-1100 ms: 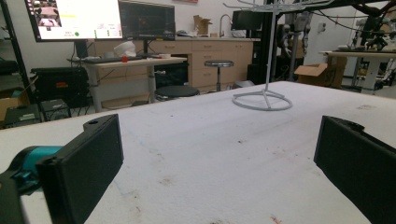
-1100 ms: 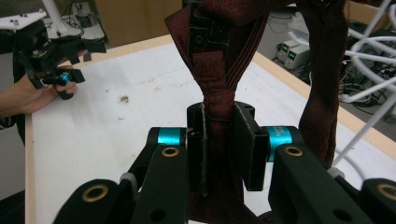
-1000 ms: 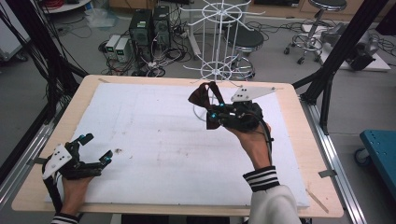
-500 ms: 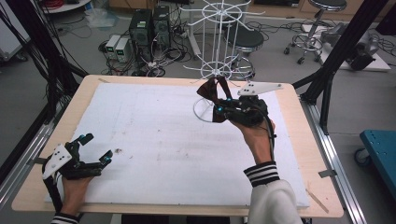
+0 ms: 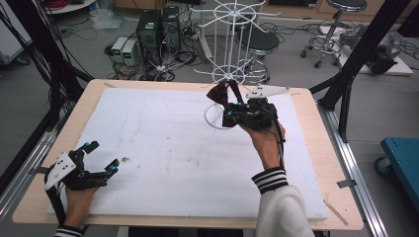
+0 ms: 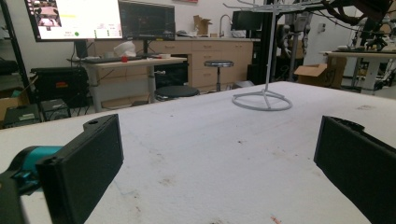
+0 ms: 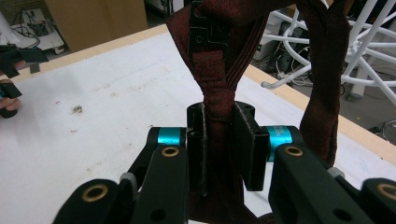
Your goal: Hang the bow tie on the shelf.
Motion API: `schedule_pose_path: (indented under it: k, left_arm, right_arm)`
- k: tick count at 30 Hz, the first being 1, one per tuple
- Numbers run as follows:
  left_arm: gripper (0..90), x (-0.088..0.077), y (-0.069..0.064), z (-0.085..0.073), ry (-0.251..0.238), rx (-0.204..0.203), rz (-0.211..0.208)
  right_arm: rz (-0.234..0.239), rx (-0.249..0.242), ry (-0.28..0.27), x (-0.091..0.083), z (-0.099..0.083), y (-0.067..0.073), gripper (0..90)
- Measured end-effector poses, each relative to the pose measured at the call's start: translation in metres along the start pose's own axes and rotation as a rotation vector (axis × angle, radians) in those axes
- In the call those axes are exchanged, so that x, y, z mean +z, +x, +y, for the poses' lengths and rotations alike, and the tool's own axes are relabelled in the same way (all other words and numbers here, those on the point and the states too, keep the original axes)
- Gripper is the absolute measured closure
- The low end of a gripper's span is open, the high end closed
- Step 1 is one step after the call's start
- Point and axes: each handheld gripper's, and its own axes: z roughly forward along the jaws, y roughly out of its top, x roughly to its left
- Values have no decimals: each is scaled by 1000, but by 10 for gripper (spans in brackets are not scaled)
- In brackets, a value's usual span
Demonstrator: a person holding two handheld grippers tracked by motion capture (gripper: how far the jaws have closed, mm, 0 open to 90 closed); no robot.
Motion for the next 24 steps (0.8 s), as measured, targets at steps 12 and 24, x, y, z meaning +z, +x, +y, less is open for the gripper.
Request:
schedule_pose_path:
  k: [12,24]
  left_arm:
    - [18,0,0,0,0,-2,1]
    - [18,0,0,0,0,-4,0]
  right_arm:
    - [-28,6,33,14,-2,-5,763]
    - [-40,22,81,28,-11,-9,762]
